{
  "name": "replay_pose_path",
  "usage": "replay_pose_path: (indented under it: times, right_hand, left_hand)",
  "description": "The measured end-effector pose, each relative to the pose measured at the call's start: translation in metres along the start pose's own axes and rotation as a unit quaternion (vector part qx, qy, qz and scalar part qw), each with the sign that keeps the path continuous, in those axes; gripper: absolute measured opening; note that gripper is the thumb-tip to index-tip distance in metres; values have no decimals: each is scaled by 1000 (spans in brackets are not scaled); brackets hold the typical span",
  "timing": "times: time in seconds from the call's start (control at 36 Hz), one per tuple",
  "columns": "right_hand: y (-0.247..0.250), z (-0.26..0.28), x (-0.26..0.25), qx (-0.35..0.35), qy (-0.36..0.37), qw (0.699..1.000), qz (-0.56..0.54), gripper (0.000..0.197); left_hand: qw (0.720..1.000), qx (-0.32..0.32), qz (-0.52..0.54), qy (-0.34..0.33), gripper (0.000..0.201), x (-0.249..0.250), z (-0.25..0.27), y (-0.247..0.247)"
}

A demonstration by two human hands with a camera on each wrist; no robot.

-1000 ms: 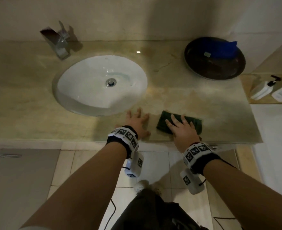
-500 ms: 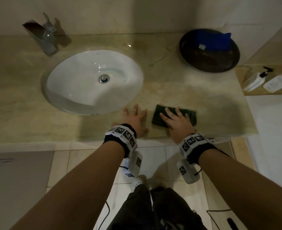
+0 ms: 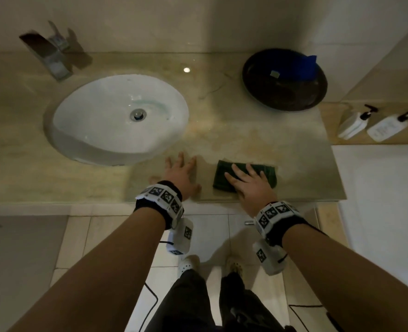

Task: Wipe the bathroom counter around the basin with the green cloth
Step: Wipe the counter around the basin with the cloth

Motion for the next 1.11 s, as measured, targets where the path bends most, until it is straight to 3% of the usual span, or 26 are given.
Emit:
replay_pose_path:
  times: [0.22, 0.39, 0.61, 0.86, 1.11]
  right_hand:
    - [7, 30, 66, 32, -11, 999, -10, 54]
    - [11, 50, 105, 30, -31, 999, 9, 55]
    - [17, 44, 113, 55, -11, 998, 0, 55]
    - [23, 6, 112, 5, 11, 1000, 17, 56]
    - [20, 15, 121, -13, 8, 1000, 2, 54]
  left_hand:
    - [1000, -11, 7, -10, 92, 61, -1, -12]
    - [1000, -12, -11, 15, 94, 71, 5, -18]
    - [1000, 1, -1, 16, 98, 67, -2, -19]
    - [1000, 12, -15, 22, 100, 60, -8, -23]
    - [999, 17, -22, 35, 100, 61, -6, -21]
Point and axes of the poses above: each hand's wrist, its own z-axis away from the middle knuckle, its own y-axis out of the back of the hand, x = y × z, the point moved 10 cm from there along -z, towards the middle knuckle, and after that the axes turned 11 degrees about x, right-handed, at the moved point
